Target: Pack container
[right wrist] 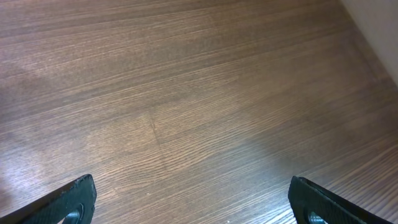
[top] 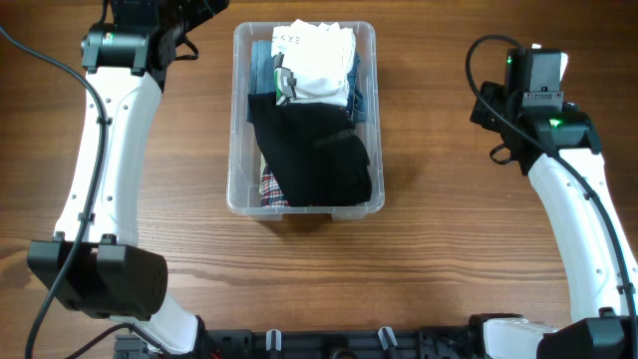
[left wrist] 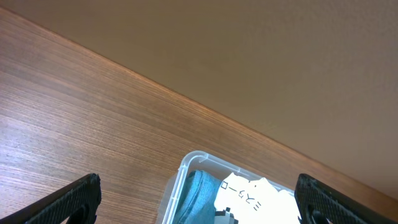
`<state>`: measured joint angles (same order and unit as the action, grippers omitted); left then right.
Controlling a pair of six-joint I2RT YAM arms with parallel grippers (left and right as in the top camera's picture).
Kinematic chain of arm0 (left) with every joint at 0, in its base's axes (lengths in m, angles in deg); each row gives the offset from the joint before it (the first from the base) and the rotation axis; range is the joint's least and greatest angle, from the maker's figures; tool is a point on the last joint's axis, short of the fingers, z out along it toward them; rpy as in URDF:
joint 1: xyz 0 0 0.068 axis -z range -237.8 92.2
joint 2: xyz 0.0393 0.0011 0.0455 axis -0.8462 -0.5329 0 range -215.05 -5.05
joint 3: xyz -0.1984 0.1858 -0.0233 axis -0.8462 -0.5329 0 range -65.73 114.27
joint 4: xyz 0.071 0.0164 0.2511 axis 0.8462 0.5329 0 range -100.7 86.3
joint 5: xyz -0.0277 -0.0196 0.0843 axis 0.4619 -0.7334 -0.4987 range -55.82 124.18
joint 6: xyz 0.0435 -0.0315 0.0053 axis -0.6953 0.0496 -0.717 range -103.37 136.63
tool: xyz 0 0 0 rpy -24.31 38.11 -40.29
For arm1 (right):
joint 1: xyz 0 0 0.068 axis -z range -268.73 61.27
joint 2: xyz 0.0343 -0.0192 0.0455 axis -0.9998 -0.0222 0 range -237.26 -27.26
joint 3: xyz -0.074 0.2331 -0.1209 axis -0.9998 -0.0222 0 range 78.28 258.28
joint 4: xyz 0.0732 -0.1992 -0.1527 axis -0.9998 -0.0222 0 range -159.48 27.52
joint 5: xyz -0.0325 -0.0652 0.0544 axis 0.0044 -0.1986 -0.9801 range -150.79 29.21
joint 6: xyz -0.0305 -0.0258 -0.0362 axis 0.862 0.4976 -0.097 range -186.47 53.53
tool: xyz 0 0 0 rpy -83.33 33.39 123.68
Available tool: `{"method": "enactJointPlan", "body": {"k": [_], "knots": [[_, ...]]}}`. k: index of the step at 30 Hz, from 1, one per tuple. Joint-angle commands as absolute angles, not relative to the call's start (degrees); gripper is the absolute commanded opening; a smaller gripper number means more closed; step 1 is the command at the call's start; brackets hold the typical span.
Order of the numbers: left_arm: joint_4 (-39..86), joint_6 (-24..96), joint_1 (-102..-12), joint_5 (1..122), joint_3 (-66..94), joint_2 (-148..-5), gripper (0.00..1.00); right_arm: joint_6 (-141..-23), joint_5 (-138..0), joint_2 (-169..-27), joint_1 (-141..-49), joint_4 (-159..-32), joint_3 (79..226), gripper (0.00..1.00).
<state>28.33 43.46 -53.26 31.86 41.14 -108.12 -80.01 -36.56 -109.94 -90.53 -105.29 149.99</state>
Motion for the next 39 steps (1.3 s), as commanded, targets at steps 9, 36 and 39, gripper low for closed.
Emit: {"method": "enactJointPlan", "body": {"k": [9, 36, 39], "knots": [[28.2, 43.2, -53.5, 31.1, 41.0, -108.2, 1.0, -80.0, -36.9, -102.3, -90.4, -105.2, 149.9, 1.0], [28.2, 43.2, -53.5, 31.1, 41.0, -108.2, 1.0, -80.0, -36.8, -52.3, -90.4, -114.2, 149.9, 1.0], [28.2, 43.2, -53.5, 31.1, 41.0, -108.2, 1.0, -80.0, -36.8, -50.4, -90.4, -119.1, 149.9, 1.0]]}}
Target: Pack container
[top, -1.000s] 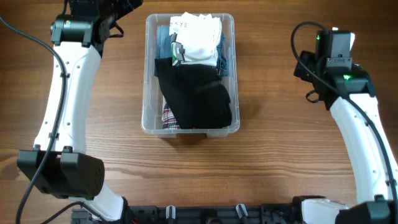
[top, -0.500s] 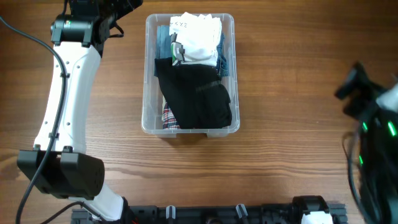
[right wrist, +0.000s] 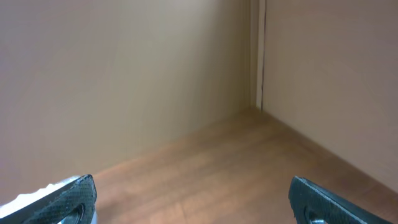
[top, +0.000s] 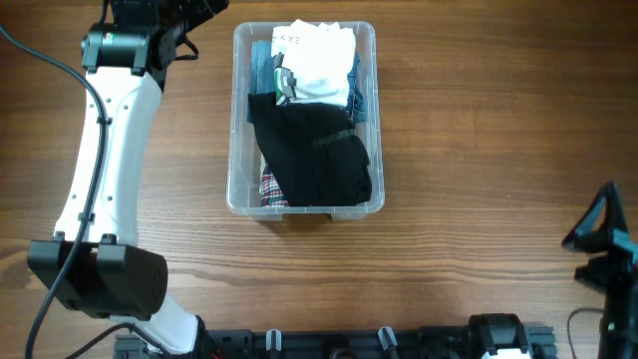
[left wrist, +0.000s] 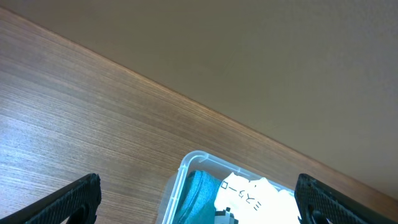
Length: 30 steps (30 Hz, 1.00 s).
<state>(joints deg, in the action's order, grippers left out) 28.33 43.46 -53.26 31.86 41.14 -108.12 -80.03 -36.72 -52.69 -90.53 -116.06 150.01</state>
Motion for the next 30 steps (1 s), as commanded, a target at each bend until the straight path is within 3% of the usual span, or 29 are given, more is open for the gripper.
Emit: {"method": "enactJointPlan", "body": {"k": [1, 6, 17, 22, 28, 30], "knots": [[28.2, 43.2, -53.5, 31.1, 41.0, -108.2, 1.0, -80.0, -36.8, -49.9, -90.4, -120.9, 149.9, 1.0], [28.2, 43.2, -53.5, 31.1, 41.0, -108.2, 1.0, -80.7, -36.8, -47.2, -90.4, -124.5, 149.7, 1.0], [28.2, 43.2, -53.5, 31.1, 41.0, -108.2, 1.0, -99.0, -36.7, -40.7, -90.4, -102.1, 141.7, 1.0], [28.2, 43.2, -53.5, 31.1, 41.0, -108.2, 1.0, -120.4, -34.0, -38.6, -90.4, -95.1, 135.0, 1.0], [28.2, 43.2, -53.5, 31.1, 41.0, -108.2, 1.0, -166.1, -33.9, -36.6, -90.4, -94.7, 124.8, 1.0], [28.2, 43.2, -53.5, 31.1, 41.0, -108.2, 1.0, -175.9, -36.3, -35.6, -90.4, -94.6, 121.2, 1.0]]}}
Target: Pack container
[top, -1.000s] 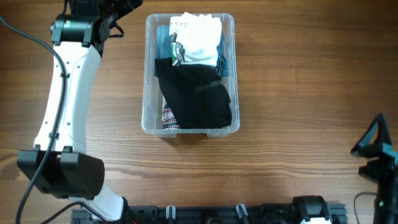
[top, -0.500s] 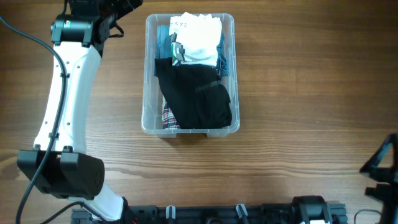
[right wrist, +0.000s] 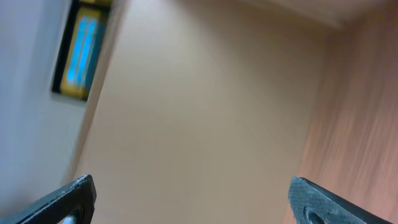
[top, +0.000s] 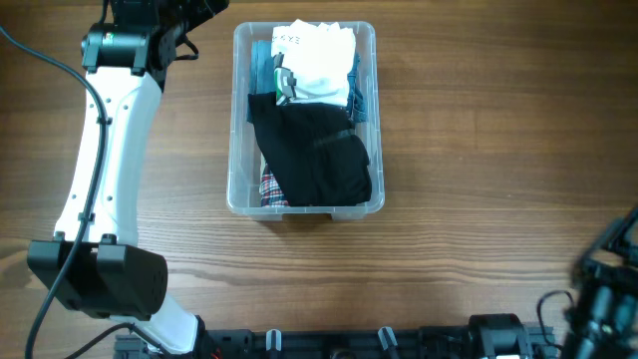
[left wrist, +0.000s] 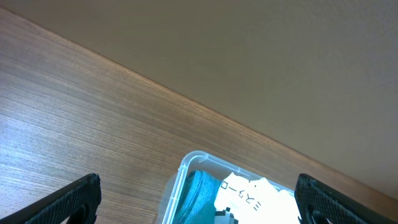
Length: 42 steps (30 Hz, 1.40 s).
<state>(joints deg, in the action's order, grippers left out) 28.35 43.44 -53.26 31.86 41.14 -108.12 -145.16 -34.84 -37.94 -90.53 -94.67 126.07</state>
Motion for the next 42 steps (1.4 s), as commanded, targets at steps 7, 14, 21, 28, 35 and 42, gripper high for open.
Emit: {"method": "enactJointPlan", "body": {"k": [7, 14, 21, 28, 35, 42], "knots": [[28.2, 43.2, -53.5, 31.1, 41.0, -108.2, 1.0, -185.1, -38.8, -29.4, -90.4, -88.3, 107.4, 1.0], [28.2, 43.2, -53.5, 31.1, 41.0, -108.2, 1.0, -184.9, -38.9, -27.5, -90.4, -85.6, 99.8, 1.0], [28.2, 43.2, -53.5, 31.1, 41.0, -108.2, 1.0, -179.9, -38.2, -27.5, -90.4, -82.2, 93.6, 1.0], [28.2, 43.2, -53.5, 31.1, 41.0, -108.2, 1.0, -153.5, -37.7, -27.5, -90.4, -65.8, 86.4, 1.0], [28.2, 43.2, -53.5, 31.1, 41.0, -108.2, 1.0, -119.9, -38.4, -27.5, -90.4, -47.3, 80.0, 1.0], [28.2, 43.2, -53.5, 31.1, 41.0, -108.2, 1.0, -94.3, -40.5, -27.4, -90.4, -43.8, 78.6, 1.0]]}}
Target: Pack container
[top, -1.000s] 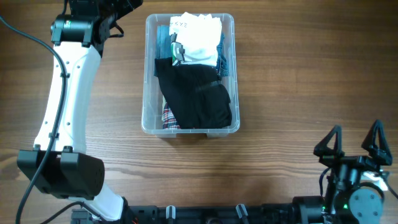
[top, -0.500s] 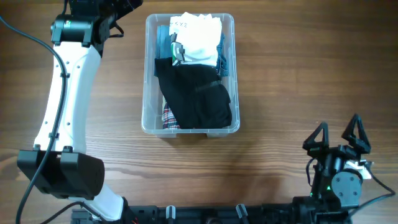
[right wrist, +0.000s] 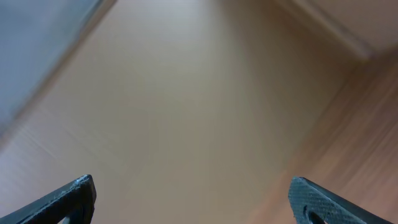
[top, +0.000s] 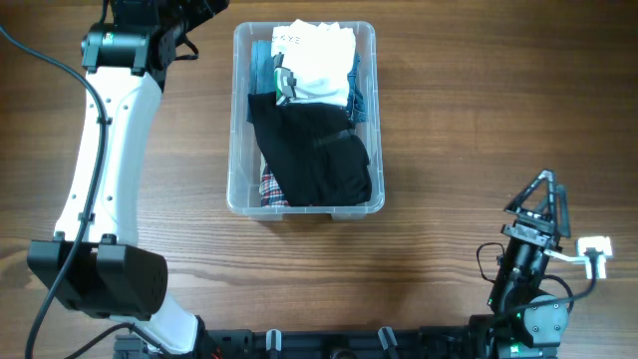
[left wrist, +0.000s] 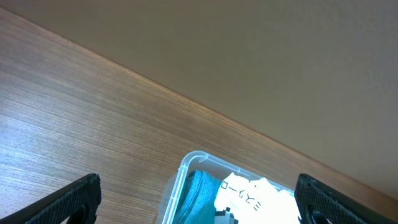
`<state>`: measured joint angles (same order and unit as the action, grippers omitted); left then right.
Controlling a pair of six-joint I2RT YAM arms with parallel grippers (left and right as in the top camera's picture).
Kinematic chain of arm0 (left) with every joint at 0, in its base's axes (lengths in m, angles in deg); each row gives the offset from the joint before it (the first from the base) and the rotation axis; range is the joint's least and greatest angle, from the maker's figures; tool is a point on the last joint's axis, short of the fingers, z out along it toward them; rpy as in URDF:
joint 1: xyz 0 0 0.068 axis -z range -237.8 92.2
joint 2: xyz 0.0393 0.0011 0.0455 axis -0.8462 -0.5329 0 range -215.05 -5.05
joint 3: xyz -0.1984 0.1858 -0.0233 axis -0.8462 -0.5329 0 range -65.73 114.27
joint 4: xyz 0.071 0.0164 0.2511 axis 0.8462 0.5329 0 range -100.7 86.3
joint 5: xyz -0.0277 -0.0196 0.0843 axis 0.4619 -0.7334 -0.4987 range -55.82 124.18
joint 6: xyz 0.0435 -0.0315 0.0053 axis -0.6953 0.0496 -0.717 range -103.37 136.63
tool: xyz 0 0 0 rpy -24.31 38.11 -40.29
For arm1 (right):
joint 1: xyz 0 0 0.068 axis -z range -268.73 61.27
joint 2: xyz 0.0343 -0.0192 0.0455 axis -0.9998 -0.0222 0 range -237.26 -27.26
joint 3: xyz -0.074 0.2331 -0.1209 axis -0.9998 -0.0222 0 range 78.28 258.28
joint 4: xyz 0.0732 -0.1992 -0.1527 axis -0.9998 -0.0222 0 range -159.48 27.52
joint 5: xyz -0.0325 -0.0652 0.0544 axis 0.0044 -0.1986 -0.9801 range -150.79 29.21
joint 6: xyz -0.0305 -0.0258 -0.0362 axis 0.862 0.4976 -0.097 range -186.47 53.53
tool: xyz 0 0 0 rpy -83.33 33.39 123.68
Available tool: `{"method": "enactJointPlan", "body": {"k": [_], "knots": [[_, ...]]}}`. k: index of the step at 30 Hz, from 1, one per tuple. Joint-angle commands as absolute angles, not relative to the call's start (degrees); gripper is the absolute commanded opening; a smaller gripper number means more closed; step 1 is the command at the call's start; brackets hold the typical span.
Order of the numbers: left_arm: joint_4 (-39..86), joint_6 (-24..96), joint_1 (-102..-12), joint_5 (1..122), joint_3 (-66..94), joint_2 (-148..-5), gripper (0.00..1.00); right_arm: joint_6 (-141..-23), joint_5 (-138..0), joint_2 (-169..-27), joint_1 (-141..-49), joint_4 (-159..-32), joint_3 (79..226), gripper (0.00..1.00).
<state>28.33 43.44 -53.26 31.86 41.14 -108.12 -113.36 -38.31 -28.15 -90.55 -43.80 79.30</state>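
The clear plastic container (top: pixel 235 120) stands at the table's middle back. In it lie a white folded garment (top: pixel 319 65), a black garment (top: pixel 317 155), blue cloth (top: pixel 261 68) and a plaid piece (top: pixel 269 189). My left gripper (left wrist: pixel 198 202) hangs open just off the container's far left corner, nothing between its fingertips (left wrist: pixel 78 198). The left wrist view shows the container's corner (left wrist: pixel 185 167) and the white garment's lettering (left wrist: pixel 245 198). My right gripper (top: pixel 541 199) is open at the front right, far from the container. Its fingertips (right wrist: pixel 317 200) frame only a beige wall.
The left arm (top: pixel 105 150) stretches along the table's left side from its base at the front. The right arm's base (top: pixel 528 314) sits folded at the front right edge. Bare wood (top: pixel 469 120) lies around the container. A beige wall (left wrist: pixel 249 56) borders the table's far edge.
My right arm was mostly out of the overhead view at the bottom right corner; now it stands folded at the front right, gripper open and pointing up. The left arm and container are unchanged.
At first my right gripper hovered open over bare wood to the right of the container. It then stood at the right front edge facing a wall, then nearly left the overhead view, and now rests folded at the front right. The left gripper stayed open by the container's corner throughout.
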Motion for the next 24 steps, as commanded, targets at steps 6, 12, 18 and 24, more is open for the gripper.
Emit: {"method": "enactJointPlan", "body": {"k": [6, 12, 18, 24], "knots": [[28.2, 43.2, -53.5, 31.1, 41.0, -108.2, 1.0, -73.6, -51.4, -27.4, -90.7, -44.6, 78.6, 1.0], [28.2, 43.2, -53.5, 31.1, 41.0, -108.2, 1.0, -59.4, -55.3, -27.4, -92.1, -51.9, 78.6, 1.0], [28.2, 43.2, -53.5, 31.1, 41.0, -108.2, 1.0, -59.3, -55.3, -27.4, -92.0, -61.0, 78.6, 1.0], [28.2, 43.2, -53.5, 31.1, 41.0, -108.2, 1.0, -62.6, -55.7, -27.4, -92.0, -61.5, 78.6, 1.0]]}}
